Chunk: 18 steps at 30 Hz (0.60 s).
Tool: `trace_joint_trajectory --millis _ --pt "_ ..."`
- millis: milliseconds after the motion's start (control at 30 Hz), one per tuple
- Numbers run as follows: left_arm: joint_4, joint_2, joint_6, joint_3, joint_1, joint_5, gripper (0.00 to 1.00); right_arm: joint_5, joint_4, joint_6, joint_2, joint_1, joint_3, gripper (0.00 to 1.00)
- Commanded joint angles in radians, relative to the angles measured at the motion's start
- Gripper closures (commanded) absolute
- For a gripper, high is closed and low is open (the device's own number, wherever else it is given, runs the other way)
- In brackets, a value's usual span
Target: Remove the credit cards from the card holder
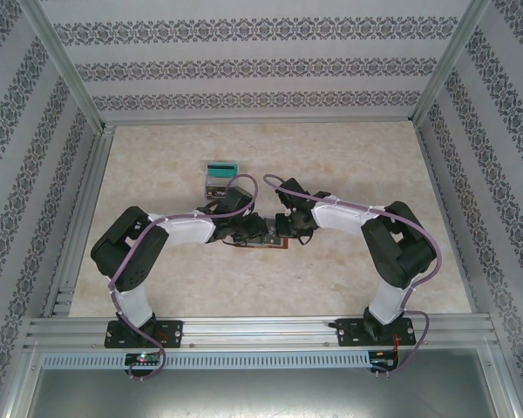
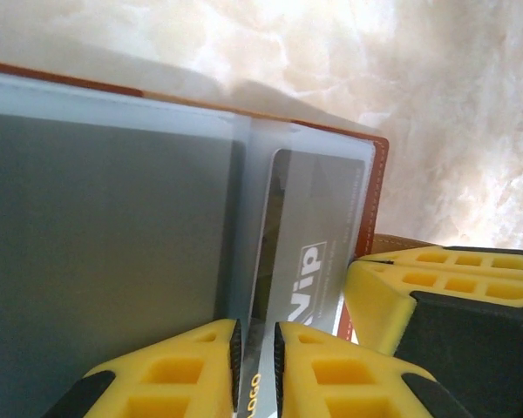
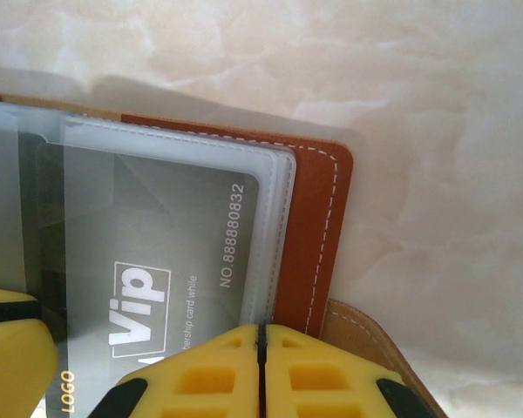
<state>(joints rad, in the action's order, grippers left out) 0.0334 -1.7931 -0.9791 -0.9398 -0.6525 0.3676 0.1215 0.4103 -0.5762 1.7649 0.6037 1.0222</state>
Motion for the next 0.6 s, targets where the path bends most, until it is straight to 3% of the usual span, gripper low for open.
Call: trace_joint_trajectory --millis 0,433,567 --pt "0.065 -0.023 -0.024 0.02 0.011 0.03 0.8 0.015 -0.001 -0.001 0.013 -0.013 -0.017 0.9" --pt "0.081 0.001 -0.032 0.047 0.025 0.029 0.89 0.012 -0.001 0.001 0.019 -0.018 -0.022 0.9" --pt "0.089 0.004 -0.034 0.055 0.031 0.032 0.96 0.012 -0.001 0.004 0.021 -0.02 -0.021 0.9"
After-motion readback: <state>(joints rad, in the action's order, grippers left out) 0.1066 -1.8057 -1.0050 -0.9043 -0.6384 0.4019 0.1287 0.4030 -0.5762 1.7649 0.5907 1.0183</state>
